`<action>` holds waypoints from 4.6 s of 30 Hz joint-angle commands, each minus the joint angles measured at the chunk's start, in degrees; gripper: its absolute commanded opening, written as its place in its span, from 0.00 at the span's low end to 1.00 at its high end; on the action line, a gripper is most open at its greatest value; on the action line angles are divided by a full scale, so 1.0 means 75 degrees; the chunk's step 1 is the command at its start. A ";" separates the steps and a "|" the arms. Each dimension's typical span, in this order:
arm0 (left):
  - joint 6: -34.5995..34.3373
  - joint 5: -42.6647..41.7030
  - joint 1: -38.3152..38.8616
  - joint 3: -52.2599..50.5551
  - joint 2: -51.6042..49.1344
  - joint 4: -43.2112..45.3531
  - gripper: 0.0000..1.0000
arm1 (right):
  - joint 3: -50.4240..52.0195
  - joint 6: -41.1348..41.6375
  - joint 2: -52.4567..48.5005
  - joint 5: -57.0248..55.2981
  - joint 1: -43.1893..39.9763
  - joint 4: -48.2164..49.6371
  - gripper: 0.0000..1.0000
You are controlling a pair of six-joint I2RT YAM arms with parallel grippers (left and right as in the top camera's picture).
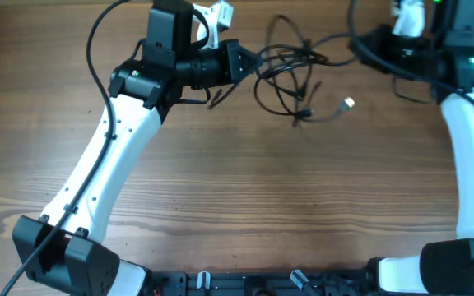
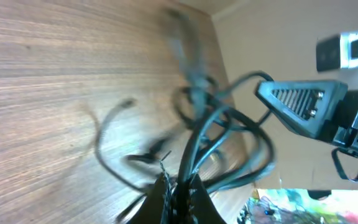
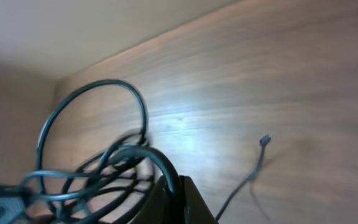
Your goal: Untangle cables
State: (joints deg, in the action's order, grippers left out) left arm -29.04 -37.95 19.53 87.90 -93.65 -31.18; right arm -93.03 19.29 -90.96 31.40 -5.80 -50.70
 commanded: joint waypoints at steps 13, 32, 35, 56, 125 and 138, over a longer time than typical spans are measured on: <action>0.0242 0.1017 -0.0705 0.0032 0.0134 -0.0382 0.04 | -0.0038 0.1492 0.0271 -0.5761 -0.1766 -0.0807 0.04; 0.1483 0.0831 -0.0603 0.0032 0.0096 -0.0423 0.41 | -0.0038 -0.3287 0.0271 0.2541 0.0597 -0.0723 0.04; 0.2049 -0.0003 -0.0498 0.0032 -0.0055 -0.0350 0.57 | -0.0038 -0.3229 0.0271 0.2538 0.0679 -0.0702 0.04; 0.0487 0.0210 0.0868 0.0032 -0.1999 0.0781 0.71 | -0.0038 -0.3229 0.0271 0.2538 0.0679 -0.0848 0.04; 0.2565 0.4354 -0.3156 0.0099 0.1559 -0.0921 0.04 | -0.0035 -0.0041 -0.3095 -0.2358 -0.1064 -0.0685 0.04; 0.1973 0.1652 -0.3048 0.0213 0.1539 0.0498 0.04 | -0.0035 -0.1603 -0.3095 -0.0615 -0.0743 -0.0542 0.21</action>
State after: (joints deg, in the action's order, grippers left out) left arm -11.25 -21.85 -3.33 87.92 -83.18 -30.20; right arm -93.06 9.58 -113.95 23.68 -11.49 -54.78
